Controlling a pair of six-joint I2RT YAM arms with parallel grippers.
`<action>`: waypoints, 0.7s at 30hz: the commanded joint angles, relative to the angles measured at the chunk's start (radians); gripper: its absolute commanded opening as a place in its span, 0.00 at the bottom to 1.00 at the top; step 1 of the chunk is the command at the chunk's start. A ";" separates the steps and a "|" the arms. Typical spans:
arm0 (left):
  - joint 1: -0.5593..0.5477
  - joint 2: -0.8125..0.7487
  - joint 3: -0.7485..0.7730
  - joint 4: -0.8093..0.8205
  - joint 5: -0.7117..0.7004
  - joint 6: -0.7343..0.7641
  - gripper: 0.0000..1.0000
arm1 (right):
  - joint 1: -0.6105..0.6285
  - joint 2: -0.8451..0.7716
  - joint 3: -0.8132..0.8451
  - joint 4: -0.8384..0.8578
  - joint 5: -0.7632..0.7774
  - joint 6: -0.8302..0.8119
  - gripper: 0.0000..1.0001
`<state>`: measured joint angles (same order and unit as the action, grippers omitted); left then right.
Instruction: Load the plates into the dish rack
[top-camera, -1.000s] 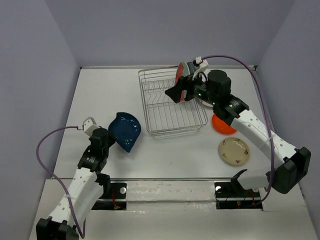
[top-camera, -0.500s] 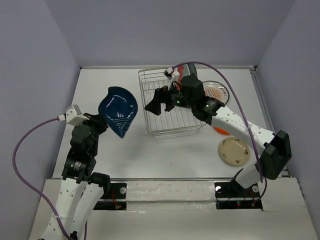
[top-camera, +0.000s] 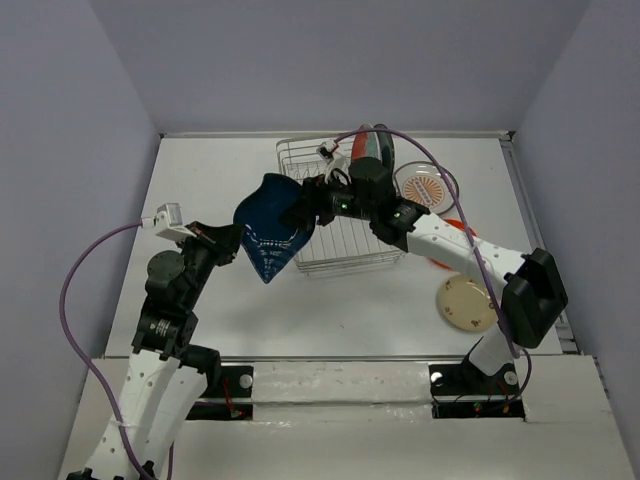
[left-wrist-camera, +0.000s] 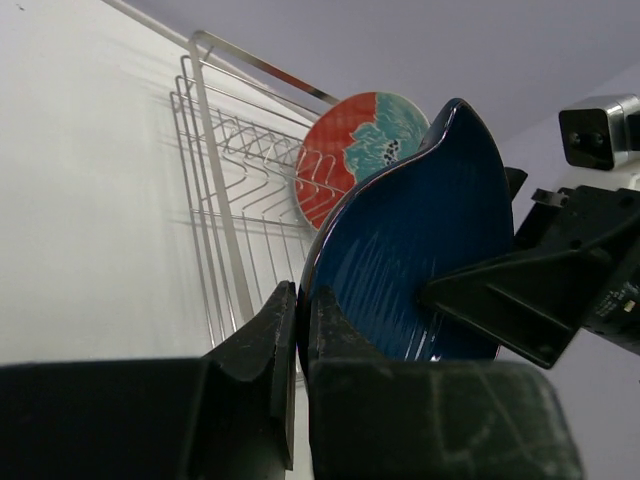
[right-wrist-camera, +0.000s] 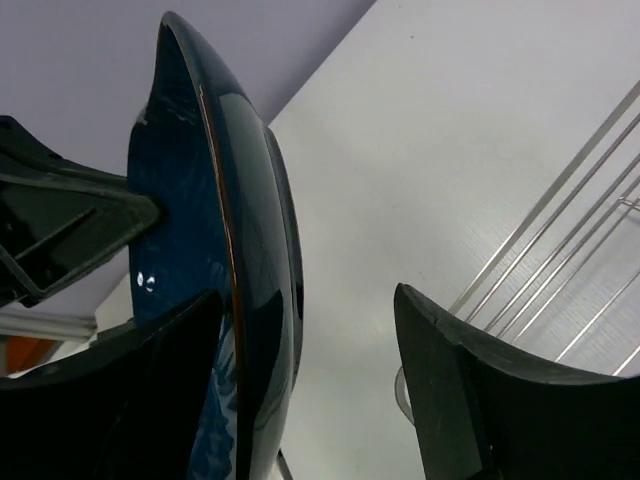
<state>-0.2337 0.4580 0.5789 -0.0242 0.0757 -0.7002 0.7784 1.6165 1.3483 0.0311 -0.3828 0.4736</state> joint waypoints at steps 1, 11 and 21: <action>0.002 -0.013 -0.011 0.280 0.101 -0.087 0.05 | -0.001 -0.020 -0.067 0.202 -0.062 0.094 0.62; 0.004 0.016 0.035 0.169 0.142 0.079 0.99 | -0.013 -0.053 0.072 -0.098 0.116 -0.047 0.07; 0.004 0.042 0.127 -0.106 0.136 0.395 0.99 | -0.085 0.124 0.535 -0.588 0.652 -0.314 0.07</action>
<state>-0.2279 0.5072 0.6910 -0.0399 0.1951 -0.4644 0.7303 1.7191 1.6989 -0.4366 -0.0093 0.2729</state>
